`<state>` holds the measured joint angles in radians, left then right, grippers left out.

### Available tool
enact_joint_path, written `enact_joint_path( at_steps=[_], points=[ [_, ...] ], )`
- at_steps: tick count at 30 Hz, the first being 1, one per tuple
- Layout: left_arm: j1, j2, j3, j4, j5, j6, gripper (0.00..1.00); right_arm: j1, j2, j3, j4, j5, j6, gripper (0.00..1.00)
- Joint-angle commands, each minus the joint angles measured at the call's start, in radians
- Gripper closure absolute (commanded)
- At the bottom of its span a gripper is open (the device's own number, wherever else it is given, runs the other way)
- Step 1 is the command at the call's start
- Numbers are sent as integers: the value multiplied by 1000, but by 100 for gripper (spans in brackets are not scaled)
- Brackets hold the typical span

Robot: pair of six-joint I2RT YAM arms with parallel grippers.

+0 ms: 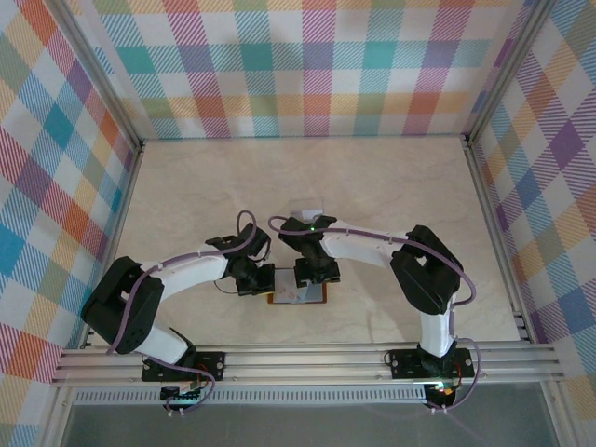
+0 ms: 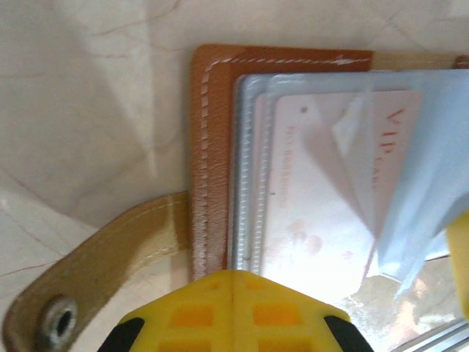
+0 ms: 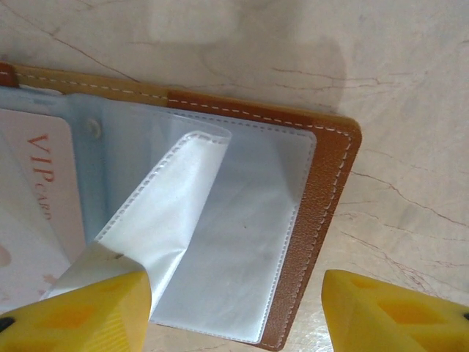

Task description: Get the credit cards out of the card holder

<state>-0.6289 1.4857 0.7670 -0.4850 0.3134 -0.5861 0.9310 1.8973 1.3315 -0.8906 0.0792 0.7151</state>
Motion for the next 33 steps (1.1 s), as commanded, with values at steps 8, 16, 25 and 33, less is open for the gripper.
enact_joint_path(
  at_steps=[8,16,25,33],
  points=[
    [-58,61,123,-33,13,4,95,1,-67,-59,16,5,3,37],
    [-124,154,204,-31,15,-3,95,-28,-177,-142,38,25,26,37],
    [-203,250,289,-25,13,-17,95,-132,-375,-294,76,42,39,36],
    [-239,352,313,3,14,-35,95,-158,-449,-364,128,2,34,36]
  ],
)
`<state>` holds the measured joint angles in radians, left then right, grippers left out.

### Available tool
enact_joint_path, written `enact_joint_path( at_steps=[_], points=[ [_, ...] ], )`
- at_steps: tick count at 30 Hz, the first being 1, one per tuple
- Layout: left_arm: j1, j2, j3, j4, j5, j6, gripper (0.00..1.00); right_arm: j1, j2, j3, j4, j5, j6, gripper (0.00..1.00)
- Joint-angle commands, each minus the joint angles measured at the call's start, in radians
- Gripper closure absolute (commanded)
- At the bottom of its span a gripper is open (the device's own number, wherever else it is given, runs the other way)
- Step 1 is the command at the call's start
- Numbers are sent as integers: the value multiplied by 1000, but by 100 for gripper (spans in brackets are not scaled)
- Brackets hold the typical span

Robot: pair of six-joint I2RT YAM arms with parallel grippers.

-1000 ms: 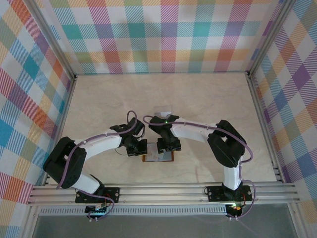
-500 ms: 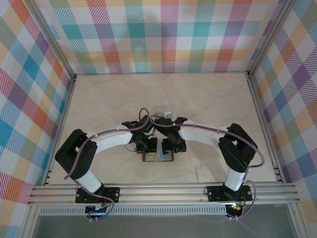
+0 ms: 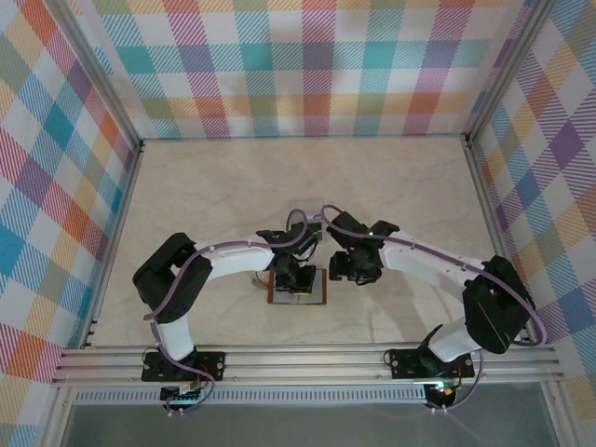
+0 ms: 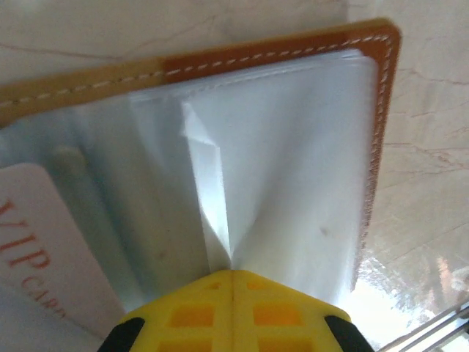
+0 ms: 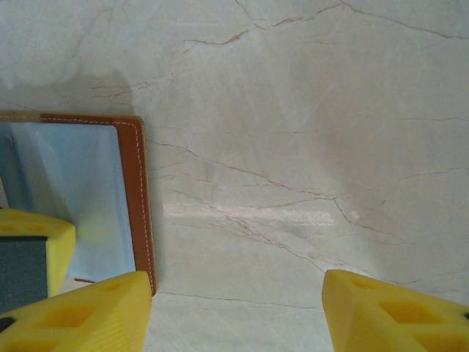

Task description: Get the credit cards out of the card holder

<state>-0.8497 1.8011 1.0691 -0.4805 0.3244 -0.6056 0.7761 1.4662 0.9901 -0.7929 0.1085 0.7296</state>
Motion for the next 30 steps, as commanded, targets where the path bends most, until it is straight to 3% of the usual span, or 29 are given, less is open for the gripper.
enact_joint_path(
  at_steps=[1,8,15,30],
  points=[
    [-19,42,12,-3,1,-17,95,-3,-20,-31,53,-52,20,36],
    [-20,-22,19,-27,-54,-19,95,-3,-13,-82,240,-247,50,38],
    [12,-142,-20,-62,-123,-17,95,-3,34,-76,354,-361,72,44],
    [120,-228,-181,-55,-130,6,96,-4,245,40,454,-523,59,74]
  ],
)
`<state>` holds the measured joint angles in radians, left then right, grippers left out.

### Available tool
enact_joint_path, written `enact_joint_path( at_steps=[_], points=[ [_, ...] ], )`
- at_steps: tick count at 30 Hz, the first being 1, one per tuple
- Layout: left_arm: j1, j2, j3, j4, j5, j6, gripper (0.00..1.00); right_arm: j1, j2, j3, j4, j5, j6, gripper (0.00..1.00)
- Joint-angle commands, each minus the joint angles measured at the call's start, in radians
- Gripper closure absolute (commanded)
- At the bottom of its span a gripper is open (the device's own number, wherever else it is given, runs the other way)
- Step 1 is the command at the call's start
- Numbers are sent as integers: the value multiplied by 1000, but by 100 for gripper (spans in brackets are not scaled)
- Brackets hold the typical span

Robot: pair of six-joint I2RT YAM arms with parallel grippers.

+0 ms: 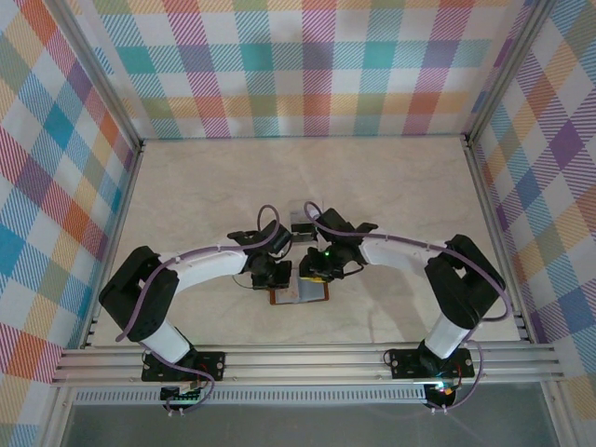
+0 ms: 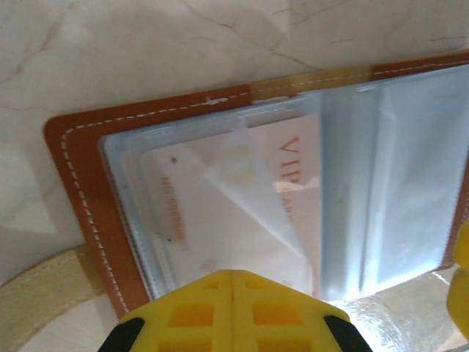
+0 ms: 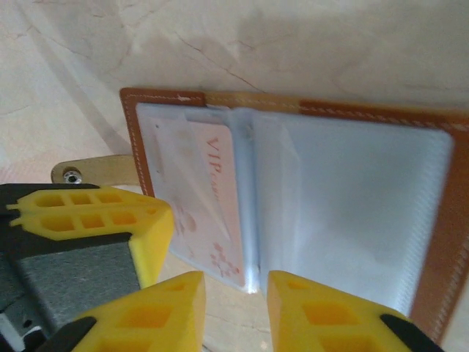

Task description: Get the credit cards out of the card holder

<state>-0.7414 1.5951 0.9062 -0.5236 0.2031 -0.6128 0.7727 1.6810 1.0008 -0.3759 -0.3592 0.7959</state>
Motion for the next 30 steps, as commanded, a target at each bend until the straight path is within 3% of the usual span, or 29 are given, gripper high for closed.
enact_joint_path(
  at_steps=[1,16,30],
  points=[
    [16,-19,-21,-9,-5,16,96,0,41,36,43,-62,-6,74],
    [28,-9,-61,7,8,21,96,16,169,88,115,-139,9,78],
    [28,-16,-60,1,10,19,96,24,182,126,-40,0,-59,78]
  ],
)
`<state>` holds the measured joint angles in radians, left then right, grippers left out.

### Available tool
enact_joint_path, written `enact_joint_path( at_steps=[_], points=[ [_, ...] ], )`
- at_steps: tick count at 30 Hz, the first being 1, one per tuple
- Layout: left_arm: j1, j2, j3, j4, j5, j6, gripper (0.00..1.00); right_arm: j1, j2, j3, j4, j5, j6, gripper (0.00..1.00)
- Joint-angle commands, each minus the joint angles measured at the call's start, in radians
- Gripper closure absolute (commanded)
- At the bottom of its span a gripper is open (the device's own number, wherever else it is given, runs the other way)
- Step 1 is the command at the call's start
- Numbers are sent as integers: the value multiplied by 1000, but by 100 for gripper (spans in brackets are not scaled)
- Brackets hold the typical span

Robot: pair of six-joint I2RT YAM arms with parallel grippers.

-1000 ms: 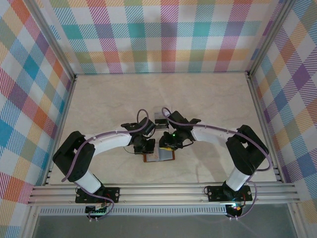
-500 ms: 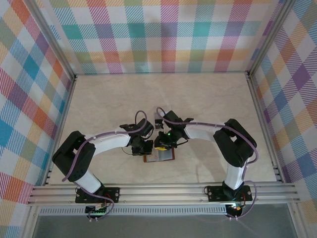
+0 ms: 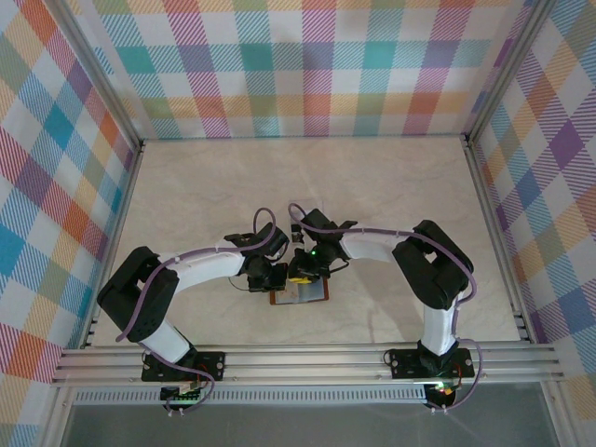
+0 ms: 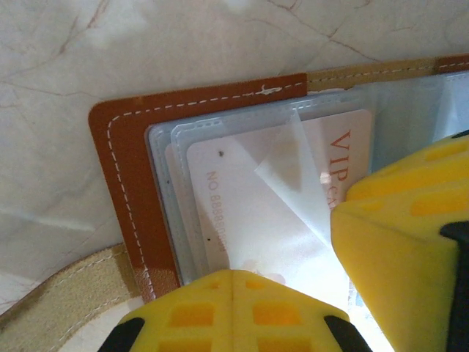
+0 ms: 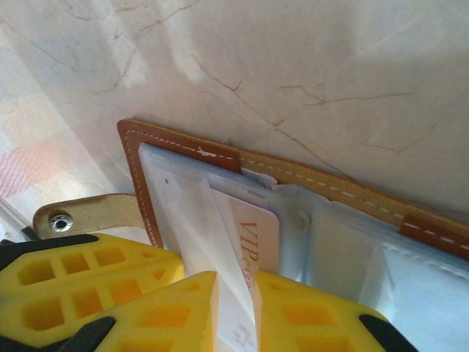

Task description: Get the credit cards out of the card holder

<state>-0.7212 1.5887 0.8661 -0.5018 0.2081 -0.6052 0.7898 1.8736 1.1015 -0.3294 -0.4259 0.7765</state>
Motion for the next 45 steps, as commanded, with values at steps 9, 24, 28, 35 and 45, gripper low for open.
enact_joint_path(
  at_steps=[9,24,28,35,45],
  points=[
    [9,-3,-11,-27,5,14,96,12,-54,49,-128,90,-58,77],
    [8,4,2,-51,-7,17,96,12,-54,18,-108,59,-49,76],
    [7,17,2,-55,-4,19,96,12,-23,18,-97,52,-51,76],
    [6,31,10,-61,1,21,96,12,13,21,-85,48,-54,76],
    [6,36,8,-59,4,24,96,11,-1,-23,45,-33,-12,81]
  ],
)
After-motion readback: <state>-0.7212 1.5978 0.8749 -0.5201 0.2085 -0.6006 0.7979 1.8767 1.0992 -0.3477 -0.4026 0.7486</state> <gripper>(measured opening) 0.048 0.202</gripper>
